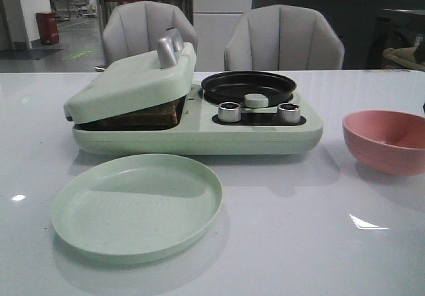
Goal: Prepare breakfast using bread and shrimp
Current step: 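Grasp the pink bowl with the right gripper and lift it, then tilt the pink bowl over the black pan to pour the shrimp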
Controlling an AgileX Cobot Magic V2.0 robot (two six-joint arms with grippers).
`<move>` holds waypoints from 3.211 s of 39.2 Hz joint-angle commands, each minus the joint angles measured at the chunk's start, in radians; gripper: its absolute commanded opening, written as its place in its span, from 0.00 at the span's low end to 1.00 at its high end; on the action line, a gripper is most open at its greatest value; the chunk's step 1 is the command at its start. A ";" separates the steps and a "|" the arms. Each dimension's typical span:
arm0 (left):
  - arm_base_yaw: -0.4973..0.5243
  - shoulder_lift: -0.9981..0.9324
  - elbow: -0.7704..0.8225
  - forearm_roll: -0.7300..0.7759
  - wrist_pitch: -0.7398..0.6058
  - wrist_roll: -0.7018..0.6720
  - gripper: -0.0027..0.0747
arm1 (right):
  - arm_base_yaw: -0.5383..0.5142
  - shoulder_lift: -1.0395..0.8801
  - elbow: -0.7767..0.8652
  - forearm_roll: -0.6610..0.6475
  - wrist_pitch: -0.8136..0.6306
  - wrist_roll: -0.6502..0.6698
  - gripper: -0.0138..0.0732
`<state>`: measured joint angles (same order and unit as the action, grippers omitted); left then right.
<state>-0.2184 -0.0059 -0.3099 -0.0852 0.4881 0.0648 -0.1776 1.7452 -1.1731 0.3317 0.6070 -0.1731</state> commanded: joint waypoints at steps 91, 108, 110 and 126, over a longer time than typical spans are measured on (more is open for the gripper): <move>0.003 -0.001 -0.024 -0.014 -0.086 -0.011 0.18 | 0.423 0.241 -0.304 -0.044 -1.239 -0.064 0.32; 0.003 -0.001 -0.024 -0.014 -0.086 -0.011 0.18 | 0.419 0.281 -0.132 -0.540 -1.784 -0.158 0.32; 0.003 -0.001 -0.024 -0.014 -0.086 -0.011 0.18 | 0.419 0.291 -0.132 -0.545 -1.829 -0.246 0.32; 0.003 -0.001 -0.024 -0.014 -0.086 -0.011 0.18 | 0.419 0.337 -0.132 -0.522 -1.888 -0.623 0.32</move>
<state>-0.2184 -0.0059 -0.3099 -0.0874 0.4881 0.0648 0.2451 2.1451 -1.2806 -0.2177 -1.1247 -0.8398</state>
